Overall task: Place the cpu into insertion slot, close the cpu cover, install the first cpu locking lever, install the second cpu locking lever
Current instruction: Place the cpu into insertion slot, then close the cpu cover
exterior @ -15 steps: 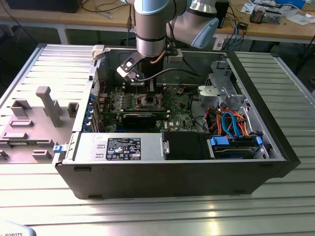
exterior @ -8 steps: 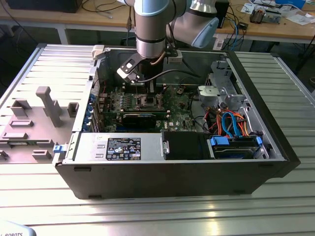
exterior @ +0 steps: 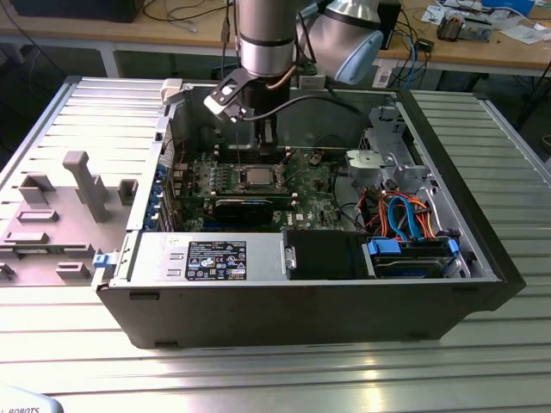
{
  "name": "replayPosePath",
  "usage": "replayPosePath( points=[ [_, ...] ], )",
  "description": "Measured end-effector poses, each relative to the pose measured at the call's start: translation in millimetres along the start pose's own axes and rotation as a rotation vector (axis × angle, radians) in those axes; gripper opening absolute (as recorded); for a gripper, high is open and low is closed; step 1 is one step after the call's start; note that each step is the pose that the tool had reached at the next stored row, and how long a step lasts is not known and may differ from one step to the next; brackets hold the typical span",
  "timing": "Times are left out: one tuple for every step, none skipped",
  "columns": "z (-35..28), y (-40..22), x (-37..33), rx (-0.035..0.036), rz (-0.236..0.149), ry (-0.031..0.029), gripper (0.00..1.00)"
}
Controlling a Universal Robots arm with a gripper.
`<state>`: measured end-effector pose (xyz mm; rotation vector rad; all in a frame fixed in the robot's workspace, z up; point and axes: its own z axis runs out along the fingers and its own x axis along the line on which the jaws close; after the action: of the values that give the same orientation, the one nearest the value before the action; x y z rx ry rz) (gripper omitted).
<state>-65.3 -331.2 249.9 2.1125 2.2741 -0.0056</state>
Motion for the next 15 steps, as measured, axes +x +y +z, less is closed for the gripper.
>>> replayPosePath(
  points=[
    [-6.0, 0.2, -0.2, 0.0000, 0.000, 0.0000, 0.11],
    [-11.3, 0.3, -0.3, -0.0001, 0.000, 0.0001, 0.11],
    [-15.9, 0.4, -0.5, 0.0000, 0.000, 0.0000, 0.11],
    [-19.4, 0.5, -0.6, 0.0001, 0.000, -0.0001, 0.11],
    [-23.3, 0.6, -0.7, 0.0000, 0.000, 0.0000, 0.11],
    [-26.6, 0.6, -0.8, 0.0000, 0.000, 0.0000, 0.11],
    [-38.8, 0.9, -1.2, 0.0000, 0.000, -0.0001, 0.11],
    [-41.5, 1.0, -1.2, 0.0000, 0.000, 0.0000, 0.11],
    [-41.6, 1.0, -1.2, 0.0000, 0.000, 0.0000, 0.11],
    [-41.7, 1.0, -1.2, 0.0000, 0.000, -0.0001, 0.11],
    [-41.8, 1.0, -1.3, 0.0000, 0.000, -0.0001, 0.11],
    [-41.8, 1.0, -1.3, 0.0000, 0.000, -0.0001, 0.11],
    [-41.8, 1.0, -1.2, 0.0000, 0.000, 0.0000, 0.11],
    [-41.9, 1.0, -1.2, 0.0000, 0.000, -0.0001, 0.11],
    [-41.9, 1.0, -1.3, 0.0000, 0.000, -0.0001, 0.11]
  ],
)
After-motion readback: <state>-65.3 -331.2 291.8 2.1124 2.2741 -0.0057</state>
